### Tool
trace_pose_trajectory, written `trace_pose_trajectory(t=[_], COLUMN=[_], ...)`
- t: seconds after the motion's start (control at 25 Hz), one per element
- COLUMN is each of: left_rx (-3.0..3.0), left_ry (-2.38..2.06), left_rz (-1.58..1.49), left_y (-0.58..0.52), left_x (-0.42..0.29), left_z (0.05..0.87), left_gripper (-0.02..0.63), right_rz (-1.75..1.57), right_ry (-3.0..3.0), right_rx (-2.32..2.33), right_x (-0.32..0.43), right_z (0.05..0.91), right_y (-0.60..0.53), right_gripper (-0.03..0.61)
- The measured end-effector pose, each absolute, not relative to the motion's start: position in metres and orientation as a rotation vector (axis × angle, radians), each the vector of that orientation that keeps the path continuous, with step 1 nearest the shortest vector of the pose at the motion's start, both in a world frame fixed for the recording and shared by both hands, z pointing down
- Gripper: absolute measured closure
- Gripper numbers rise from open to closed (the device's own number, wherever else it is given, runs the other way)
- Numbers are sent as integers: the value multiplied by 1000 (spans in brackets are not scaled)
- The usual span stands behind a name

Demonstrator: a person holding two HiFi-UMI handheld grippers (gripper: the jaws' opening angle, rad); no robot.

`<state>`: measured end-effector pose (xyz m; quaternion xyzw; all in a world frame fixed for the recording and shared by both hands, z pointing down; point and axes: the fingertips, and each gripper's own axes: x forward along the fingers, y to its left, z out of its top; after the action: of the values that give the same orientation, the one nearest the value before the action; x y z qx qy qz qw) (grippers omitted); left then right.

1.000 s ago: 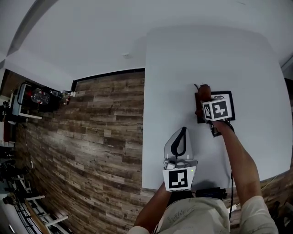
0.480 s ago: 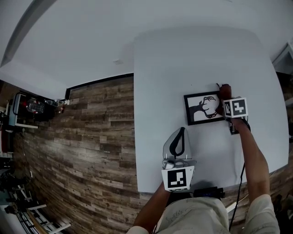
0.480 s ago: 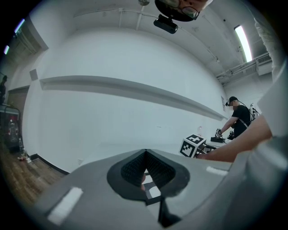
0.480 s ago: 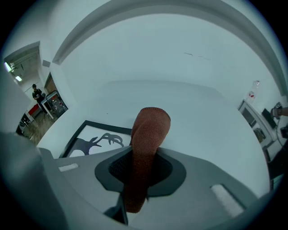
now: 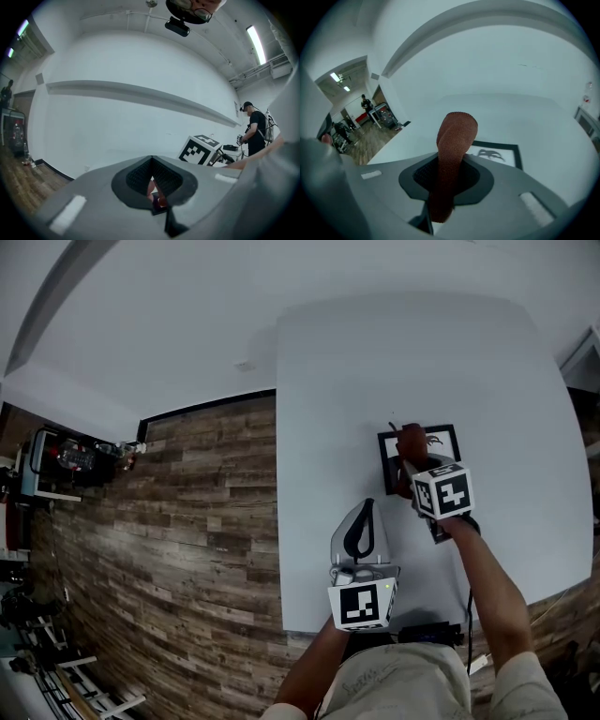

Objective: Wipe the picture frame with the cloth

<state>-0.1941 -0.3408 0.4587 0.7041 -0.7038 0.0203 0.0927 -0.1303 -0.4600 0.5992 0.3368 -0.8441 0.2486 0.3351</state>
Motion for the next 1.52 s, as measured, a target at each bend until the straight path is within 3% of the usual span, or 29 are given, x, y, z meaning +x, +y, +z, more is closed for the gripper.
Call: trace_pose_trajectory(t=[0.32,1.04,1.52], left_rx=[2053,2077,2091], left_ry=[-2144,-2114,-2110], left_rz=[1,-6,-13], left_y=[-336,-345,-346], left_x=[-206,-200,-193], left_z=[453,464,455], left_gripper=[612,612,612], right_rz=[687,783,773], right_ry=[-2190,-1952,-1965], right_rx=[729,1135,1143], right_x=[-189,9,10], right_z=[631,640,637], right_y=[-421,-479,-475], right_gripper=[488,488,488])
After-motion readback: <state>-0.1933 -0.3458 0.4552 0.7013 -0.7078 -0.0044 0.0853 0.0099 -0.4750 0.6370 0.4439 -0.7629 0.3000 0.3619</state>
